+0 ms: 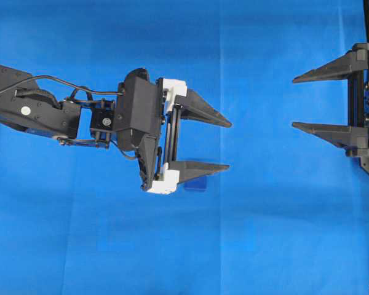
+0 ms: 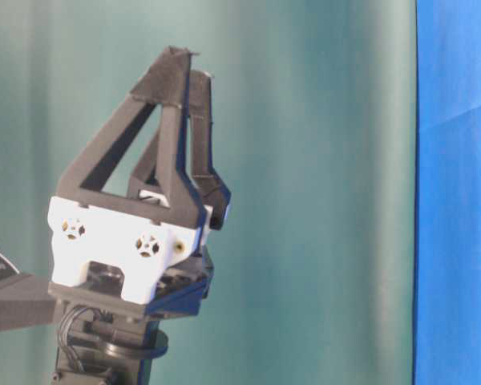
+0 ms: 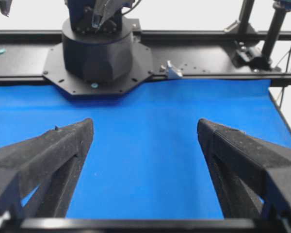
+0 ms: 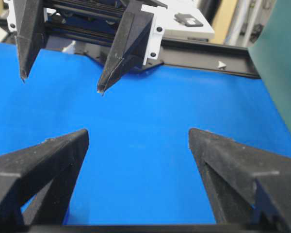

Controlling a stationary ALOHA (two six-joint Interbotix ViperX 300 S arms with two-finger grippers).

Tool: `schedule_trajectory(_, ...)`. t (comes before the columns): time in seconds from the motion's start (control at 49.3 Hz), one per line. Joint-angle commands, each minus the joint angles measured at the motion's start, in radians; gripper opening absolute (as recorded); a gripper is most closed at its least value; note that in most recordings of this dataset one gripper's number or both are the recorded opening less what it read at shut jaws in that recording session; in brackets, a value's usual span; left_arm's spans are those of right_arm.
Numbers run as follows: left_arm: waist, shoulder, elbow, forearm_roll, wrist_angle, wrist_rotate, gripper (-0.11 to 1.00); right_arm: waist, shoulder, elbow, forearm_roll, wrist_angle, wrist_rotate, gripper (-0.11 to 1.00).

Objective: Handover the blue block to the right arm after grasping it with the left arm, then place it in the designated position.
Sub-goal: 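Move the open left gripper toward the blue cube and lower over it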

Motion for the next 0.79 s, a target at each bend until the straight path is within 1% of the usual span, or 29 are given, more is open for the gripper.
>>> schedule_trajectory(0.0, -0.003, -0.014, -0.023, 0.002, 0.003, 0.0, 0.92, -0.006, 0.008, -0.028, 0.002, -0.011, 0.0, 0.97)
schedule_trajectory(0.142, -0.005, -0.014, -0.032, 0.002, 0.063, -0.008, 0.92, -0.011, 0.008, -0.028, 0.003, -0.009, 0.0, 0.97)
schedule_trajectory(0.243, -0.008, -0.009, -0.057, 0.002, 0.15, -0.014, 0.92, -0.014, 0.008, -0.028, 0.002, -0.006, 0.0, 0.97)
schedule_trajectory(0.345, -0.014, -0.002, -0.095, 0.002, 0.258, -0.012, 0.92, -0.014, 0.008, -0.028, 0.002, -0.005, 0.0, 0.97)
schedule_trajectory(0.487, -0.015, 0.02, -0.155, 0.002, 0.443, -0.014, 0.92, -0.014, 0.008, -0.029, 0.002, 0.0, 0.0, 0.97)
schedule_trajectory(0.588, -0.015, 0.048, -0.216, 0.002, 0.601, -0.017, 0.92, -0.014, 0.008, -0.028, 0.002, 0.0, 0.0, 0.97)
schedule_trajectory(0.77, -0.023, 0.098, -0.325, 0.002, 0.816, -0.018, 0.92, -0.015, 0.008, -0.029, 0.002, 0.012, 0.0, 0.97)
